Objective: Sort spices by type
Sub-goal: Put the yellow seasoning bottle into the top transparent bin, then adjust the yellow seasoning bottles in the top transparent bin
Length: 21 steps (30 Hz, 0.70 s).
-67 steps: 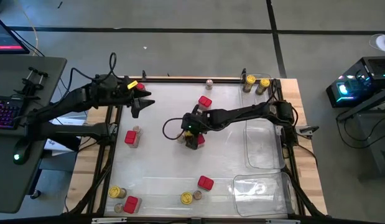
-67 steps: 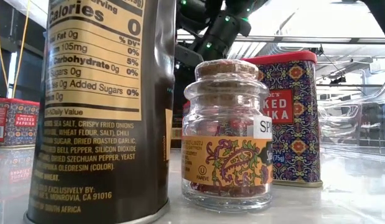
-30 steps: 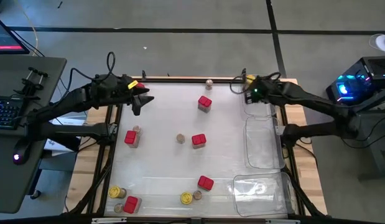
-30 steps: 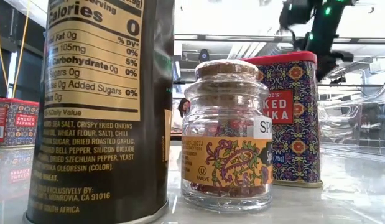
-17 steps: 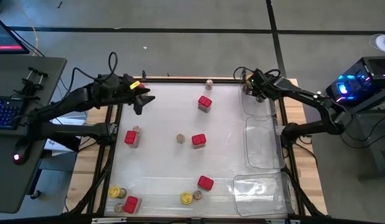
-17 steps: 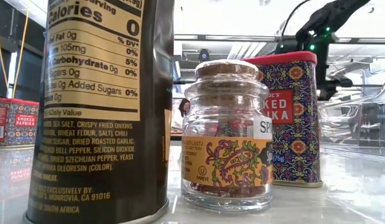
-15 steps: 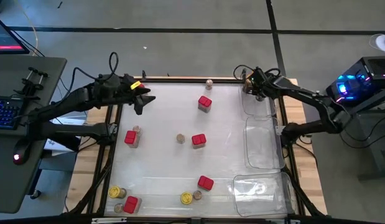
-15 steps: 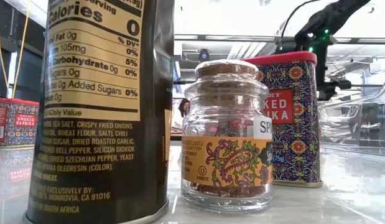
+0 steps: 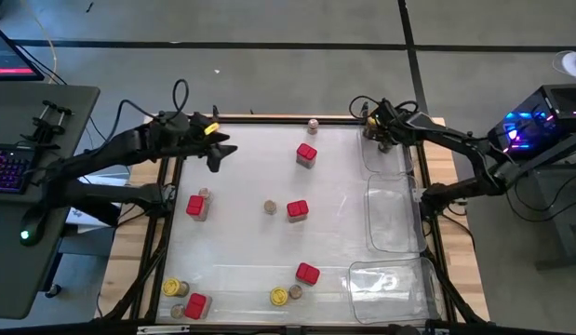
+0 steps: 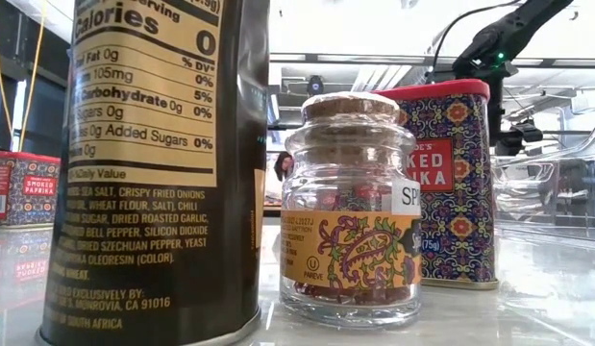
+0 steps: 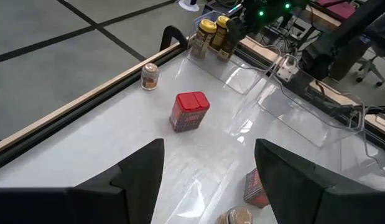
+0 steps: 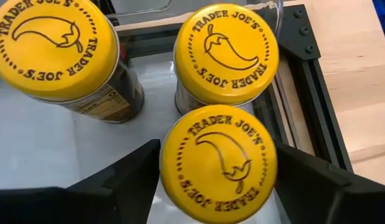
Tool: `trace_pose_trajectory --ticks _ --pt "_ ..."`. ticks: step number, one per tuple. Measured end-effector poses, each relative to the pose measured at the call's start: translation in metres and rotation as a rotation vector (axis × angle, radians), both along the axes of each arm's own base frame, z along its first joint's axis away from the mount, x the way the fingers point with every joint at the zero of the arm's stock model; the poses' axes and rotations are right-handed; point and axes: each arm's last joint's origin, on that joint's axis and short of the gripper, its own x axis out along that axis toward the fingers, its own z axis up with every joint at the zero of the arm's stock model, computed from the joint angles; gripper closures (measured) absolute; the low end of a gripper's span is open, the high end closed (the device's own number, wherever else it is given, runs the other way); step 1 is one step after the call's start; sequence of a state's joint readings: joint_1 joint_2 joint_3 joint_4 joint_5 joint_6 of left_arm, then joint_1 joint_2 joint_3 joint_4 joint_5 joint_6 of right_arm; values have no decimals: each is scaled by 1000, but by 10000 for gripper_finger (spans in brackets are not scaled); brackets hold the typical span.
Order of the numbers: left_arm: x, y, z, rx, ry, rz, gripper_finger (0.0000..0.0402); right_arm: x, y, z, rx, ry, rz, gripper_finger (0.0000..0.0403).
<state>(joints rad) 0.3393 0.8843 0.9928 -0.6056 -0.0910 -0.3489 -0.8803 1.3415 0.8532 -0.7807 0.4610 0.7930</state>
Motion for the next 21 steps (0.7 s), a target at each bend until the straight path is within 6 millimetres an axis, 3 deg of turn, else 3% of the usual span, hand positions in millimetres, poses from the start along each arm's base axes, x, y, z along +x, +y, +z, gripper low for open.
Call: trace_pose_trajectory --ticks 7,16,21 --pt "2 1 -2 -7 10 -8 163 0 0 7 -2 -13 -34 118" --pt "2 0 -2 12 20 -23 163 4 -7 48 -57 -3 -70 117" --pt "2 -1 -3 -14 29 -67 163 19 -4 70 -71 -53 59 120"
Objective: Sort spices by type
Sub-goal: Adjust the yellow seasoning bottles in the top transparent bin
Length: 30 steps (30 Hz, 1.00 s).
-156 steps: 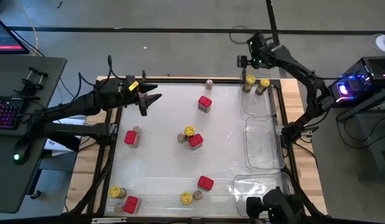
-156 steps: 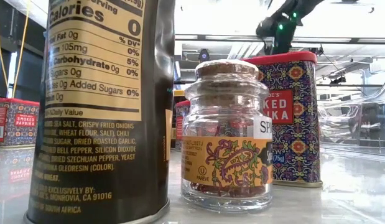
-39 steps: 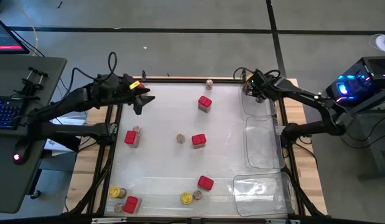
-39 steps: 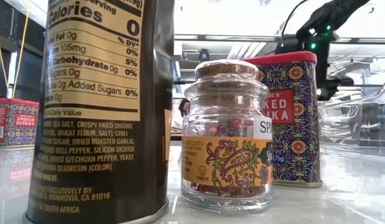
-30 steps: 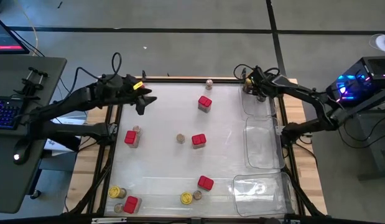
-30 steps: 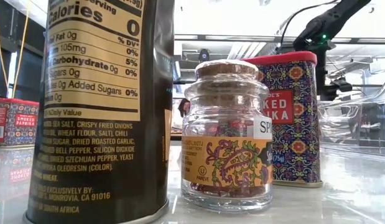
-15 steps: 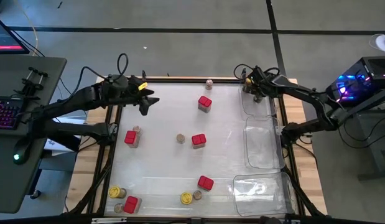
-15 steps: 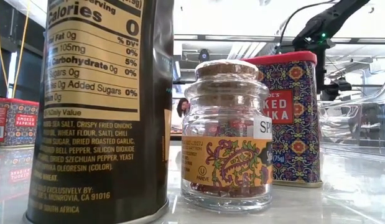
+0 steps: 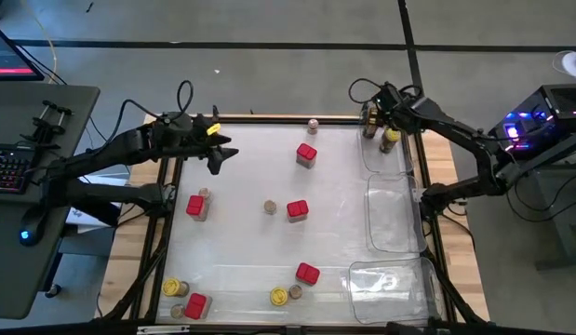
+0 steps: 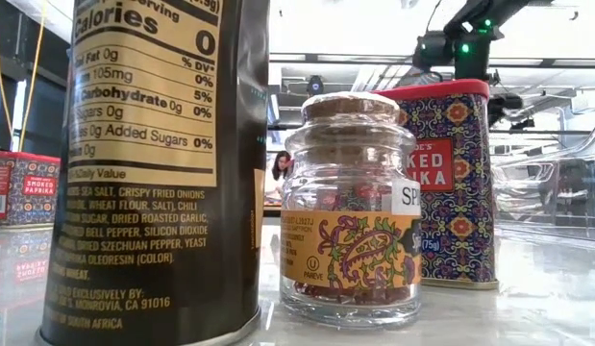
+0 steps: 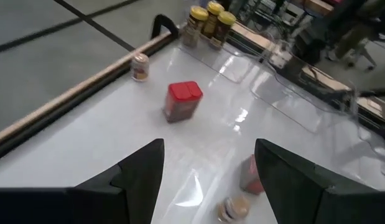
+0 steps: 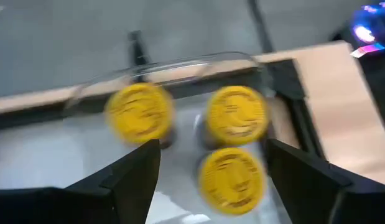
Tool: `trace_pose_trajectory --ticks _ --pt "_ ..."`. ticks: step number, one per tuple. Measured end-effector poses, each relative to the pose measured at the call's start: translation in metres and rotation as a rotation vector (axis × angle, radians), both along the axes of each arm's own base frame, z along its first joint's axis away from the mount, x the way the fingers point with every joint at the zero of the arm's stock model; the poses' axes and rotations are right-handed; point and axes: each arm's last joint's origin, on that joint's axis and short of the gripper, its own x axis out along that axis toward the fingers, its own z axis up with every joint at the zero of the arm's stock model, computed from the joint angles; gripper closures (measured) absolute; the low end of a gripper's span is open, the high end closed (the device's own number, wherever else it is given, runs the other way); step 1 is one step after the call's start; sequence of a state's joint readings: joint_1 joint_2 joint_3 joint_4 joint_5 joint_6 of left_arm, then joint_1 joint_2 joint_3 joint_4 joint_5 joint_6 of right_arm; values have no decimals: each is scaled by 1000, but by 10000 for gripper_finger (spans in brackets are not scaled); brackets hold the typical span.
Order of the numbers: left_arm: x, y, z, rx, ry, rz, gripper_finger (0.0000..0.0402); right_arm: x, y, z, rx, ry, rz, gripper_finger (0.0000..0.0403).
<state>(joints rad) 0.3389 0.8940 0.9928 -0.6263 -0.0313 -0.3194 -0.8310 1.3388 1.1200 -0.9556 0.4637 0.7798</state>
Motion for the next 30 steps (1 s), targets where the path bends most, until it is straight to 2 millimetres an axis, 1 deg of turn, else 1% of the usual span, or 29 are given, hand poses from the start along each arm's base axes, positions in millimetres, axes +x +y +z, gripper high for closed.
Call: trace_pose_trajectory --ticks 3,5,6,8,10,11,12,15,19,23,30 --pt "-1 -1 -2 -2 21 -18 163 10 7 4 22 -20 103 140" --pt "-1 -1 -2 -1 26 -19 163 14 12 -1 51 -20 147 173" --pt "-1 -1 -2 -1 25 -18 163 15 15 -6 72 -21 163 197" --pt "-1 -1 -2 1 24 -17 163 15 19 -19 109 -8 170 260" --pt "-1 -1 -2 1 24 -16 163 12 23 -33 140 13 160 342" --pt "-1 -1 -2 1 24 -16 163 10 23 -40 149 18 157 371" --pt "-1 -1 -2 2 23 -16 163 9 23 -44 158 11 151 384" --pt "-1 -1 -2 1 23 -15 163 7 21 -50 148 -7 103 379" --pt "-1 -1 -2 1 22 -15 163 7 18 -51 109 -5 91 399" --pt "-1 0 -2 4 23 -7 163 5 13 -50 81 -22 67 397" --pt "-1 0 -2 1 22 2 163 -6 10 -52 120 21 30 402"
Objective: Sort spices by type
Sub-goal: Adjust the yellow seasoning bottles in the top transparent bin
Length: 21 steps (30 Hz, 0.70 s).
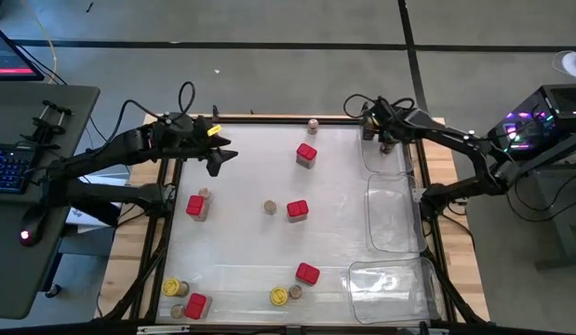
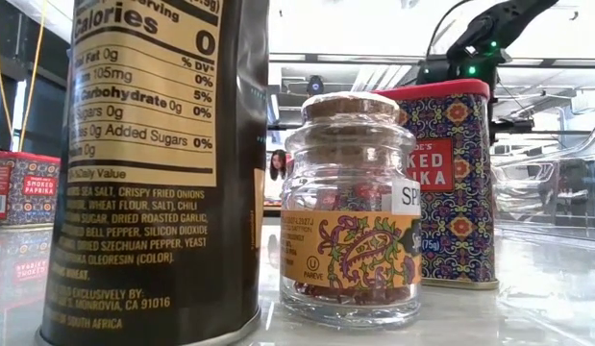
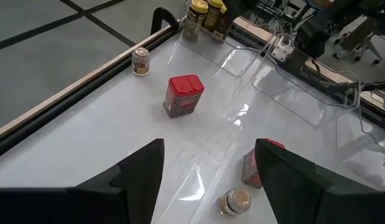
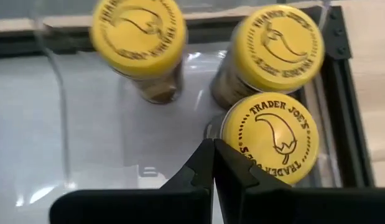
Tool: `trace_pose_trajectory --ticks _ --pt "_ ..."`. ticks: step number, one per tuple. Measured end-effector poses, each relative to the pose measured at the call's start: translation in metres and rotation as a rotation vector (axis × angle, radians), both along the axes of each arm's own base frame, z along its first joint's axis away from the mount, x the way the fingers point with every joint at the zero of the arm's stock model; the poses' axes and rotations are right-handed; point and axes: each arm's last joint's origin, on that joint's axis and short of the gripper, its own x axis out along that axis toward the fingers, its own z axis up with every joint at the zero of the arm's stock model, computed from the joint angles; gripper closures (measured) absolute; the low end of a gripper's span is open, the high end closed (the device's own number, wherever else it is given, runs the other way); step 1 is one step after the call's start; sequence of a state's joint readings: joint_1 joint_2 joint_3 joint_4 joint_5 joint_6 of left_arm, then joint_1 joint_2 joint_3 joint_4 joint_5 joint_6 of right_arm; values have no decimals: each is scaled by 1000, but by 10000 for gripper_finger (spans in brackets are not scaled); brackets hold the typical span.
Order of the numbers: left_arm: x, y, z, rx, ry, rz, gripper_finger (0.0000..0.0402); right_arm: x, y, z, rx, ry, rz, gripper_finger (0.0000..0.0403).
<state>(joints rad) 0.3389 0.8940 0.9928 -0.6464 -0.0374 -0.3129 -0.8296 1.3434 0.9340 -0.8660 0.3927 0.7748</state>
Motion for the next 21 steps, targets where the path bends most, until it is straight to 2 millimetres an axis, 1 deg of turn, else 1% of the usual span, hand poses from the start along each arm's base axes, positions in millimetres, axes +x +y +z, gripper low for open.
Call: trace_pose_trajectory --ticks 6,14,16,21 --pt "0 0 0 0 0 0 163 -4 0 -1 2 55 -5 402" --pt "0 0 0 0 0 0 163 3 -2 3 -40 -8 15 402" --pt "0 0 0 0 0 0 163 7 -5 7 -62 -50 22 402" --pt "0 0 0 0 1 0 163 21 -16 20 -156 -248 73 402"
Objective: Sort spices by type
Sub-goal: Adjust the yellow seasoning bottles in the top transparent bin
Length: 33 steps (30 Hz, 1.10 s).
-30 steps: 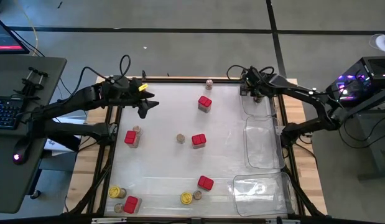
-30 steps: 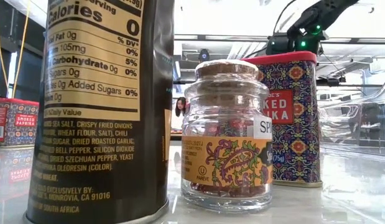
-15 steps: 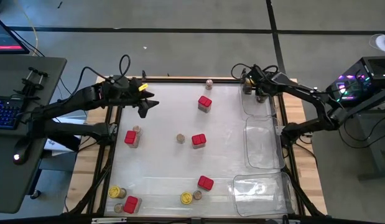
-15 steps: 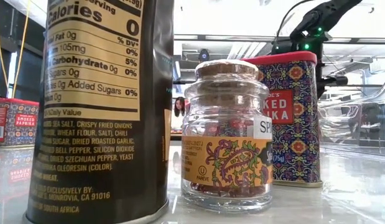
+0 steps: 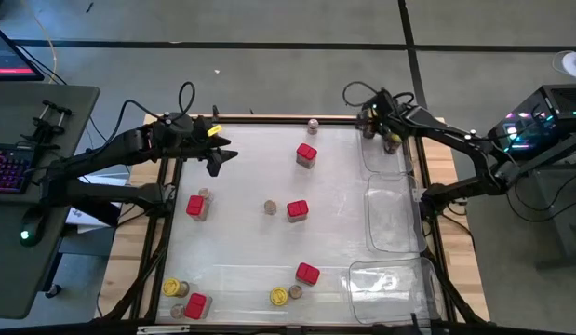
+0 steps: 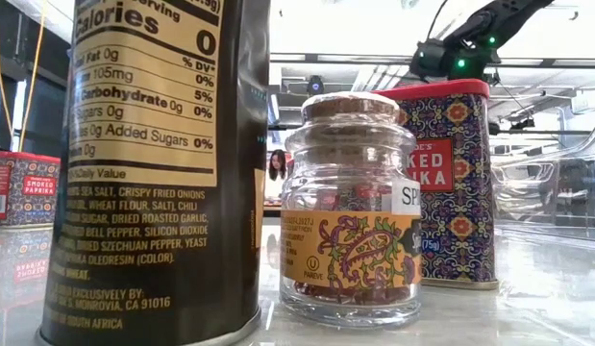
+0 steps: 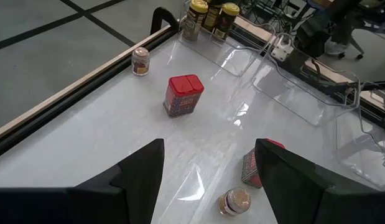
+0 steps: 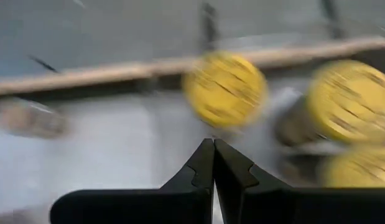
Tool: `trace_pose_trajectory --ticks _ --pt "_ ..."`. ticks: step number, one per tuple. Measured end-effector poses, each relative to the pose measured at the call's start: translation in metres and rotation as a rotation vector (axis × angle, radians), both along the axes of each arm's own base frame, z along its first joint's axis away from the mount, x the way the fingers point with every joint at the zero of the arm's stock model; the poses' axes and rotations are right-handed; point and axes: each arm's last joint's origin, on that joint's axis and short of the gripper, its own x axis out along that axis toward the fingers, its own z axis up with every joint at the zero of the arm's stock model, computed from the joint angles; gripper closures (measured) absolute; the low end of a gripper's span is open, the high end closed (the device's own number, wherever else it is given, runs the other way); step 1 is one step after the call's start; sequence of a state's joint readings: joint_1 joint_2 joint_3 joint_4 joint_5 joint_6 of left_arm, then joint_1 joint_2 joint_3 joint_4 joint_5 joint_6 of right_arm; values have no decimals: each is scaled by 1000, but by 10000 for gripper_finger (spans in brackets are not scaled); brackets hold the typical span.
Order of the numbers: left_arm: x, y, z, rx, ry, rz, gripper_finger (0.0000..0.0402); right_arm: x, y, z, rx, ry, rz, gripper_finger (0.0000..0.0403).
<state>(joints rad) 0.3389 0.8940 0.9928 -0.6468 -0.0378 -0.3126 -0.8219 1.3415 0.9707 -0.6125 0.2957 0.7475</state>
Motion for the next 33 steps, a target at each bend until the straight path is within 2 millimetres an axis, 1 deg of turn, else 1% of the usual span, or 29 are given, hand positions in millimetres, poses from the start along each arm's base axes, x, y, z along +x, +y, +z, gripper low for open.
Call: trace_pose_trajectory --ticks 3,7,10,13,18,25,33 --pt "0 0 0 0 0 0 163 3 -6 2 -25 -72 -1 402" --pt "0 0 0 0 0 0 163 2 -15 -8 16 -69 -30 403" --pt "0 0 0 0 0 0 163 5 -20 -16 37 -69 -35 403" --pt "0 0 0 0 0 0 163 10 -25 -19 18 -86 -30 403" --pt "0 0 0 -1 0 1 163 9 -29 -25 22 -69 -57 403" --pt "0 0 0 -14 -6 10 163 8 -30 -27 -3 -32 -103 403" --pt "0 0 0 -21 -8 15 163 5 -27 -29 25 10 -110 403"
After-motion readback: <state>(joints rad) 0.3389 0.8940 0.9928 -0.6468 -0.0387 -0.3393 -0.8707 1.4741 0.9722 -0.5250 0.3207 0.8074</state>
